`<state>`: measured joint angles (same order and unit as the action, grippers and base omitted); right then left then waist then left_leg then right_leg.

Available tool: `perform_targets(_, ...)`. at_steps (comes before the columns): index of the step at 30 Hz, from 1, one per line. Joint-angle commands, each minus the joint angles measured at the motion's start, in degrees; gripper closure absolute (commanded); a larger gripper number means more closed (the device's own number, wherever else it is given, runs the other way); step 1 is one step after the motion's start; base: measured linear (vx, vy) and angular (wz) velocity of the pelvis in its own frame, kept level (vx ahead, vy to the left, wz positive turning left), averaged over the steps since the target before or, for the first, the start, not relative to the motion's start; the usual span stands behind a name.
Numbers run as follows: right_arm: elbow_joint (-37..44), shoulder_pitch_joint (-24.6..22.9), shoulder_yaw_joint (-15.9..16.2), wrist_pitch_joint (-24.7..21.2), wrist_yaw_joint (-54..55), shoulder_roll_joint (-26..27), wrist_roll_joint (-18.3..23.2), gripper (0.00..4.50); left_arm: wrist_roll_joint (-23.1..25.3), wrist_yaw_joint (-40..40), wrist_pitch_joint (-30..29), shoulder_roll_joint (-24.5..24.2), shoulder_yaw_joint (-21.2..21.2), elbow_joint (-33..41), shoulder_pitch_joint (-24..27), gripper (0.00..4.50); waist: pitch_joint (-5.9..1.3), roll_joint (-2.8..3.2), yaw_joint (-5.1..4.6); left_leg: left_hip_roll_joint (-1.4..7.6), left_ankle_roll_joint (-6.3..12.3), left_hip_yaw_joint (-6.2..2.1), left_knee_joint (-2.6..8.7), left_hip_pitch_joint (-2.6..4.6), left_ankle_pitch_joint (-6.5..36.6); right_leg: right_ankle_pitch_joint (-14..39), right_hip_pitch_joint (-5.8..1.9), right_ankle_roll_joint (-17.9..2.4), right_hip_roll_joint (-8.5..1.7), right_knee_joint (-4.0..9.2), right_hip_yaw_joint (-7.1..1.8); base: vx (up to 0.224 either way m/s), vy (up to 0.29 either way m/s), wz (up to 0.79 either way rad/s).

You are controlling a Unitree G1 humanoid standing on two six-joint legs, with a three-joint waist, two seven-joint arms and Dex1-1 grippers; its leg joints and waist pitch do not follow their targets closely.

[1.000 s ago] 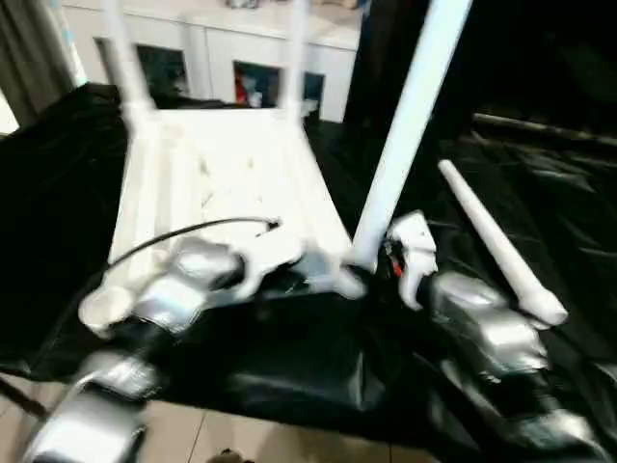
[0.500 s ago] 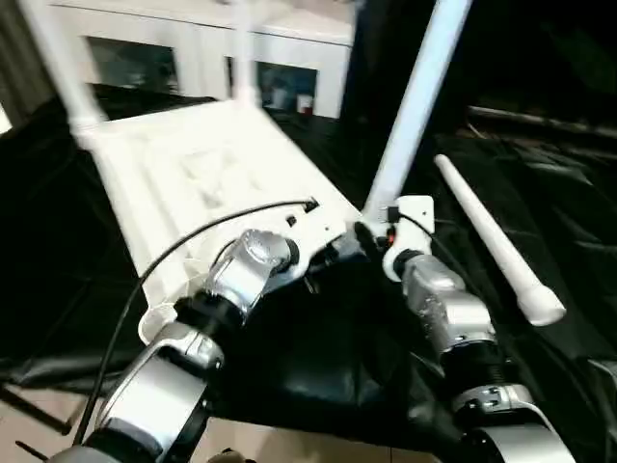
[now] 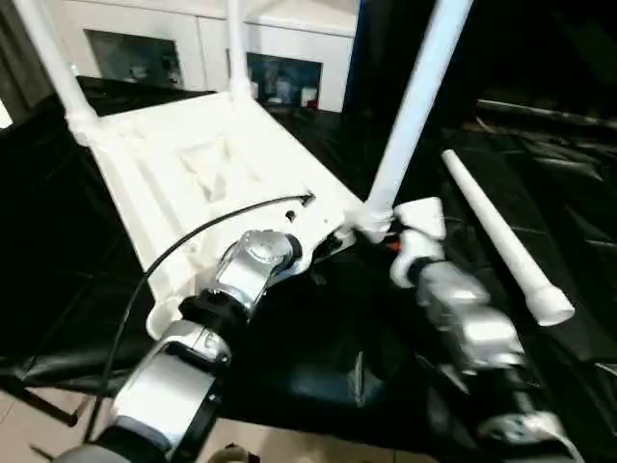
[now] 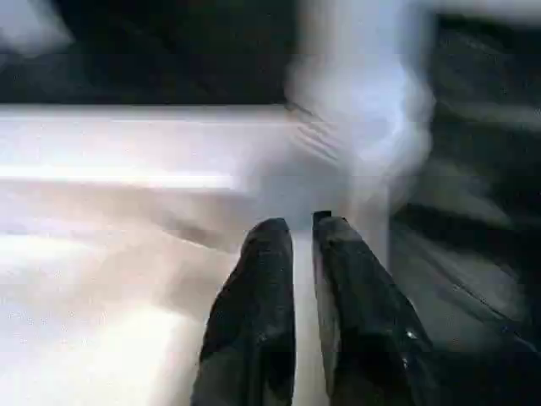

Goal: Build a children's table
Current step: Rotate leg to tighten, then rotate table base

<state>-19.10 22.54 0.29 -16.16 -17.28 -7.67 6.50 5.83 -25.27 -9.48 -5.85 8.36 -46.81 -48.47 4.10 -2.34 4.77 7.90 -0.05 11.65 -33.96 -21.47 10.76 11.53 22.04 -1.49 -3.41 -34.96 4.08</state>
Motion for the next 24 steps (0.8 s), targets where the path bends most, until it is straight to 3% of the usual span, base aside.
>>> perform_targets(1, 1.1, -0.4, -0.2, -1.4, -0.2, 0.0, 0.0, 0.68, -0.4, 3.1, -0.1, -1.5, -2.2, 4.4, -0.7, 3.55, -3.92, 0.32, 0.22, 6.45, 1.53, -3.43, 4.40, 1.04, 10.7, 6.2, -2.65, -13.9, -7.58, 4.24, -4.04, 0.000, 0.000, 0.00)
perform_targets(2, 1.2, -0.5, 0.0, -1.6, -0.3, 0.1, 0.0, 0.68, -0.4, 3.5, -0.7, -1.9, -2.6, 5.6, -0.3, 3.55, -3.94, 0.31, 0.21, 6.36, 1.64, -3.32, 4.30, 1.09, 10.4, 6.3, -2.59, -13.9, -7.54, 4.29, -4.05, 0.000, 0.000, 0.00)
perform_targets(4, 1.6, -0.8, 1.4, -3.0, -0.7, 0.4, -0.8, 0.68, 1.4, 6.4, -5.0, -5.6, -6.0, 16.4, 3.6, 3.37, -3.86, 0.56, 0.25, 6.47, 1.81, -3.21, 4.19, 1.14, 9.0, 5.6, -2.36, -14.2, -7.36, 4.10, -4.06, 0.000, 0.000, 0.00)
perform_targets(7, 0.9, -0.6, 2.9, -3.7, -0.5, 1.1, -1.2, 0.68, 4.9, 8.5, -11.1, -10.5, -9.9, 29.7, 10.2, 3.13, -3.73, 0.12, -0.12, 6.75, 2.14, -3.25, 4.37, 0.91, 7.2, 3.9, -2.32, -14.5, -7.26, 3.47, -3.93, 0.000, 0.000, 0.00)
perform_targets(8, 0.8, -0.6, 3.0, -3.6, -0.4, 1.2, -1.3, 0.68, 5.4, 8.9, -11.8, -11.0, -10.5, 31.0, 11.0, 3.13, -3.69, 0.31, -0.25, 6.73, 2.17, -3.30, 4.38, 0.84, 7.3, 4.5, -2.34, -14.3, -7.28, 3.49, -3.95, 0.000, 0.000, 0.00)
perform_targets(9, 0.3, -0.4, 3.3, -3.5, -0.1, 1.6, -1.4, 0.68, 6.9, 10.2, -14.3, -13.0, -12.7, 36.1, 14.2, 3.10, -3.85, -0.04, -0.22, 6.54, 2.16, -3.03, 4.11, 1.14, 7.0, 5.1, -2.17, -13.9, -7.14, 3.58, -4.03, 0.000, 0.000, 0.00)
perform_targets(10, 0.3, -0.4, 3.3, -3.5, -0.1, 1.6, -1.4, 0.68, 6.9, 10.2, -14.3, -13.0, -12.7, 36.1, 14.2, 3.10, -3.68, 0.41, -0.15, 6.40, 2.29, -3.05, 4.11, 0.82, 6.0, 4.8, -2.01, -13.8, -6.97, 3.58, -4.06, 0.000, 0.000, 0.00)
perform_targets(11, 0.2, -0.1, 3.4, -3.6, 0.0, 2.0, -1.4, 0.68, 8.9, 11.4, -17.3, -15.1, -15.7, 41.6, 18.1, 3.01, -3.71, 0.31, -0.05, 6.35, 2.28, -2.92, 4.07, 1.03, 5.9, 5.0, -1.79, -13.5, -6.80, 3.68, -4.04, 0.000, 0.000, 0.00)
perform_targets(12, 0.2, -0.1, 3.4, -3.6, 0.0, 2.0, -1.4, 0.68, 9.1, 11.6, -17.6, -15.3, -16.0, 42.2, 18.5, 2.77, -3.71, 0.32, 0.13, 6.71, 2.26, -3.14, 4.16, 0.88, 5.2, 3.8, -1.87, -13.6, -6.90, 3.23, -3.98, 0.000, 0.000, 0.00)
perform_targets(13, 0.4, 0.0, 3.4, -3.8, 0.0, 2.2, -1.4, 0.68, 10.6, 13.2, -18.7, -16.2, -19.4, 47.7, 22.8, 2.73, -3.64, 0.02, 0.22, 6.69, 2.19, -3.03, 4.23, 1.09, 5.3, 3.9, -1.61, -13.4, -6.65, 3.25, -3.89, 0.000, 0.000, 0.00)
perform_targets(14, 0.4, 0.0, 3.3, -3.9, 0.0, 2.2, -1.4, 0.68, 10.8, 13.7, -18.6, -16.2, -20.0, 48.8, 23.7, 2.73, -3.67, 0.29, 0.38, 6.84, 1.97, -3.13, 4.22, 1.15, 5.3, 3.4, -1.59, -13.5, -6.77, 3.15, -3.92, 0.000, 0.000, 0.00)
perform_targets(17, 0.4, 0.1, 3.2, -3.9, 0.1, 2.1, -1.4, 0.68, 12.6, 16.9, -19.4, -15.0, -23.9, 55.3, 30.6, 2.33, -3.46, 0.16, 0.63, 6.68, 1.21, -2.89, 4.29, 1.48, 6.7, 2.9, -1.20, -13.1, -6.45, 3.36, -3.96, 0.000, 0.000, 0.00)
perform_targets(19, 0.7, 0.1, 3.0, -3.9, 0.5, 1.9, -1.3, 0.68, 13.8, 18.5, -22.7, -14.3, -25.6, 58.9, 34.9, 2.28, -3.13, 0.06, 0.67, 6.72, -0.02, -3.10, 4.75, 1.17, 10.0, 6.3, -1.36, -12.2, -6.58, 3.76, -4.07, 0.000, 0.000, 0.00)
perform_targets(20, 1.0, 0.0, 2.7, -4.0, 0.8, 2.0, -1.1, 0.68, 14.4, 18.8, -24.5, -14.3, -26.1, 60.0, 36.9, 2.24, -3.14, 0.37, 0.69, 6.68, -0.46, -3.12, 4.73, 1.36, 11.1, 7.3, -1.16, -11.8, -6.58, 3.85, -4.13, 0.000, 0.000, 0.00)
perform_targets(21, 1.3, -0.1, 2.5, -4.0, 1.1, 2.0, -1.1, 0.68, 14.6, 18.6, -25.8, -14.4, -26.2, 60.7, 38.2, 2.13, -3.00, 0.18, 0.46, 6.60, -1.23, -3.27, 4.97, 1.15, 13.0, 9.6, -1.22, -11.0, -6.49, 4.07, -4.15, 0.000, 0.000, 0.00)
perform_targets(24, 2.3, -0.4, 2.1, -4.3, 1.9, 2.0, -1.2, 0.68, 13.9, 16.3, -30.3, -14.6, -25.1, 62.3, 41.3, 1.92, -2.88, 0.12, 0.54, 6.31, -2.28, -3.41, 5.04, 1.40, 16.1, 14.0, -0.80, -9.1, -6.49, 4.64, -4.33, 0.000, 0.000, 0.00)
